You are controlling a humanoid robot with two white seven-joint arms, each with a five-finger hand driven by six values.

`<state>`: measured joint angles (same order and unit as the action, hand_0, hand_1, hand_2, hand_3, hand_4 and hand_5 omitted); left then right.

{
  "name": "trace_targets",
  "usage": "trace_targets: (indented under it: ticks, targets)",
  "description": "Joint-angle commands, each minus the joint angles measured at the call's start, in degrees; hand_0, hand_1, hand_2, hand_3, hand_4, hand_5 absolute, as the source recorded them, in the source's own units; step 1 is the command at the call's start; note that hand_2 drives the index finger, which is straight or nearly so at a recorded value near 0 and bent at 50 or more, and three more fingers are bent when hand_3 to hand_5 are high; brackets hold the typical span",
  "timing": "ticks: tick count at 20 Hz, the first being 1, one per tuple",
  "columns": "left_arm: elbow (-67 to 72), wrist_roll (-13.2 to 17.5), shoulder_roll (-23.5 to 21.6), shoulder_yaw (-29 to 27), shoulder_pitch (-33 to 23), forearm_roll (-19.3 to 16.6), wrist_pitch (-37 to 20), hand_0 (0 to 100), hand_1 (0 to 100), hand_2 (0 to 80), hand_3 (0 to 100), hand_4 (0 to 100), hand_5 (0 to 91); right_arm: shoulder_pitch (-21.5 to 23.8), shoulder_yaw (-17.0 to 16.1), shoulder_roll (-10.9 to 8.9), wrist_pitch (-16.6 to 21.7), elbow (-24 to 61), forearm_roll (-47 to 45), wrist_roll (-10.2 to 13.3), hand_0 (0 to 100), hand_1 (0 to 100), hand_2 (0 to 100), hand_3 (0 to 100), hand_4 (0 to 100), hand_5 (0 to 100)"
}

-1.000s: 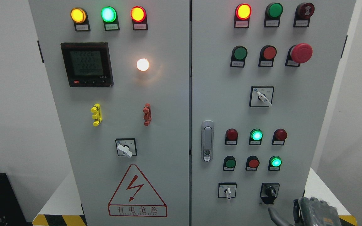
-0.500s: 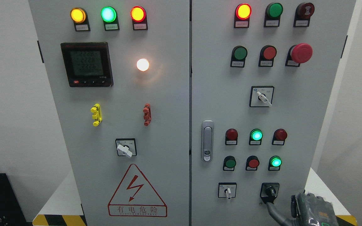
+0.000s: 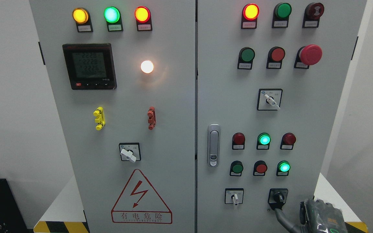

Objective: Flip black knob to close circuit
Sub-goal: 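Grip the black knob with the right hand and rotate it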

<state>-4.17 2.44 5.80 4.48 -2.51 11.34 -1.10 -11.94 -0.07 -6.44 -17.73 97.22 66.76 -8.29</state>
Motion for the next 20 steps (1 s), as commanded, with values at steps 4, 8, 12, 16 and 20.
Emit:
trace_targets:
  ticks: [4,8,12,16,20]
  targets:
    - [0.04,0.02,0.00,0.00,-0.03,0.00,0.04,12,56,0.0,0,0,0.0,-0.80,0.77,0.38,-0.29,-1.24,-0.14,0.03,0,10,91,100,89,90]
    - [-0.05,0.02,0.00,0.00,0.05,0.00,0.04,12,56,0.0,0,0,0.0,-0.80,1.56,0.99,-0.64,-1.15,-0.14,0.03,0,10,91,100,89,90]
    - [0.04,0.02,0.00,0.00,-0.03,0.00,0.04,12,56,0.0,0,0,0.0,-1.33,2.44,1.35,-1.34,-1.24,-0.05,0.03,0,10,91,100,89,90]
    - [0.04,0.02,0.00,0.00,-0.03,0.00,0.04,12,56,0.0,0,0,0.0,-2.38,2.27,1.70,-1.43,-1.51,-0.05,0.03,0,10,91,100,89,90]
    - [0.04,0.02,0.00,0.00,0.05,0.00,0.04,12,56,0.0,0,0,0.0,-2.47,1.57,1.70,-1.52,-1.33,-0.23,-0.06,0,10,91,100,89,90]
